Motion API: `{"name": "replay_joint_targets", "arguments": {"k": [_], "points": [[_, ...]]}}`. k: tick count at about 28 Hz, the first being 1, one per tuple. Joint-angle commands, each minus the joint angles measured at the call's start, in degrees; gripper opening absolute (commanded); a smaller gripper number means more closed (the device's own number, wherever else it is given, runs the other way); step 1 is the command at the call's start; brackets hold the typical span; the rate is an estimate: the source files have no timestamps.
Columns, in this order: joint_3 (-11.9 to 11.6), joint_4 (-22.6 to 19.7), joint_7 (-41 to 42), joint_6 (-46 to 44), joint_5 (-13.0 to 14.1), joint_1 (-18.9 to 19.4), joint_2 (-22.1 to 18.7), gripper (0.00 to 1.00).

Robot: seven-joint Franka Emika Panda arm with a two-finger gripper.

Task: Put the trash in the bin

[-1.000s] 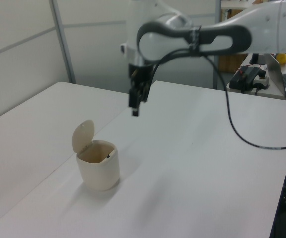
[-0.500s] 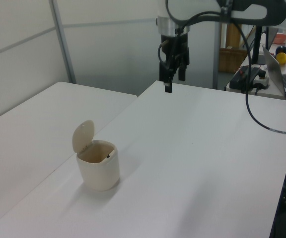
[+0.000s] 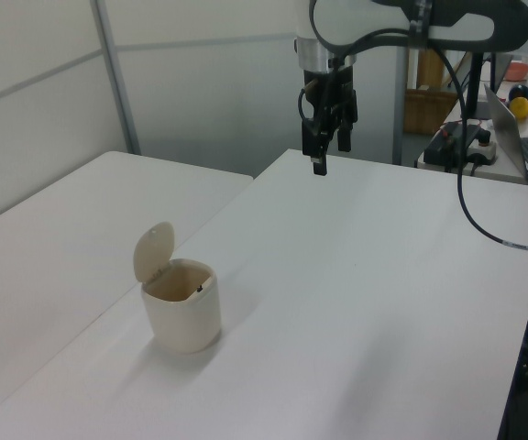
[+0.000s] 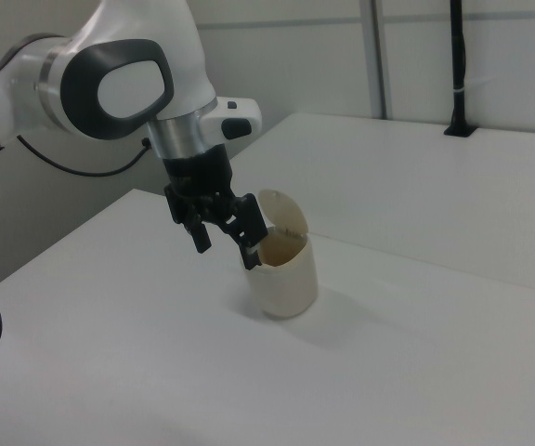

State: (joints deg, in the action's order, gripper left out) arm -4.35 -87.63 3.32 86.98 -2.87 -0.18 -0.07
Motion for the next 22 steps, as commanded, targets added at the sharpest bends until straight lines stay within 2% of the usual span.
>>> {"name": "replay_joint_targets", "arguments": {"k": [1,13,17,22], "points": [[0.1,-1.0,-0.8,0.2,-1.4,0.5,-0.6,1.00],[0.1,-0.9,-0.9,0.3,-0.8,0.5,-0.4,1.00],[0.0,-0.9,-0.9,1.1,1.3,0.5,-0.5,1.00],[0.1,-0.8,-0.9,1.1,1.6,0.0,-0.5,1.00]]}}
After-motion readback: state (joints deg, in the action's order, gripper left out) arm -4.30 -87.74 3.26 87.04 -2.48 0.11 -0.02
